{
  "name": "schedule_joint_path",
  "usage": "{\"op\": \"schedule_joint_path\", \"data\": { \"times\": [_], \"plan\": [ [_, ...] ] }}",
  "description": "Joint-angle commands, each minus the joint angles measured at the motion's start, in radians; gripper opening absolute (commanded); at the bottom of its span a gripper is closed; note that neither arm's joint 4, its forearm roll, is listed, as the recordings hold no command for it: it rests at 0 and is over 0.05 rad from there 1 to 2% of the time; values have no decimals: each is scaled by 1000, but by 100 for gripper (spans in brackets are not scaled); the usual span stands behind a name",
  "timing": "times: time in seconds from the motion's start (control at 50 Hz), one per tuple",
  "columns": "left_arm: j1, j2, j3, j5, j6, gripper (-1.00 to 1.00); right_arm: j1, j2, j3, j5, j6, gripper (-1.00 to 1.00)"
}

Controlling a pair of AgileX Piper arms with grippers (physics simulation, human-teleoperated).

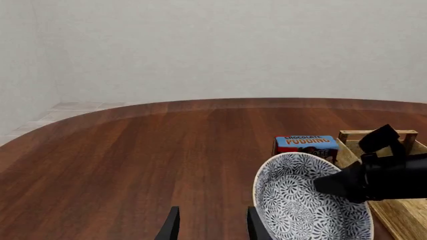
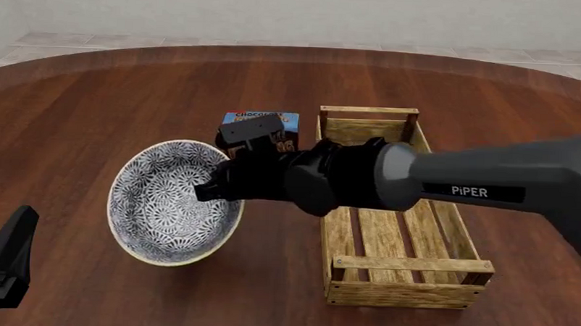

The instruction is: Pick up the bowl on the left and put it in the tray.

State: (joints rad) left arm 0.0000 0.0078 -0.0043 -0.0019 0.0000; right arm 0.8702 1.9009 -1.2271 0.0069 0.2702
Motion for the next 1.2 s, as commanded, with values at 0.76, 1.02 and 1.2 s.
{"op": "schedule_joint_path", "data": {
  "times": [0.76,1.02,1.2],
  "plan": [
    [0,0,0,0,0,100,36,-132,62,12,-9,-100],
    [0,0,0,0,0,100,47,-168,90,10,-19,-100],
    [0,0,0,0,0,100,51,-201,101,16,-22,-100]
  ]
}}
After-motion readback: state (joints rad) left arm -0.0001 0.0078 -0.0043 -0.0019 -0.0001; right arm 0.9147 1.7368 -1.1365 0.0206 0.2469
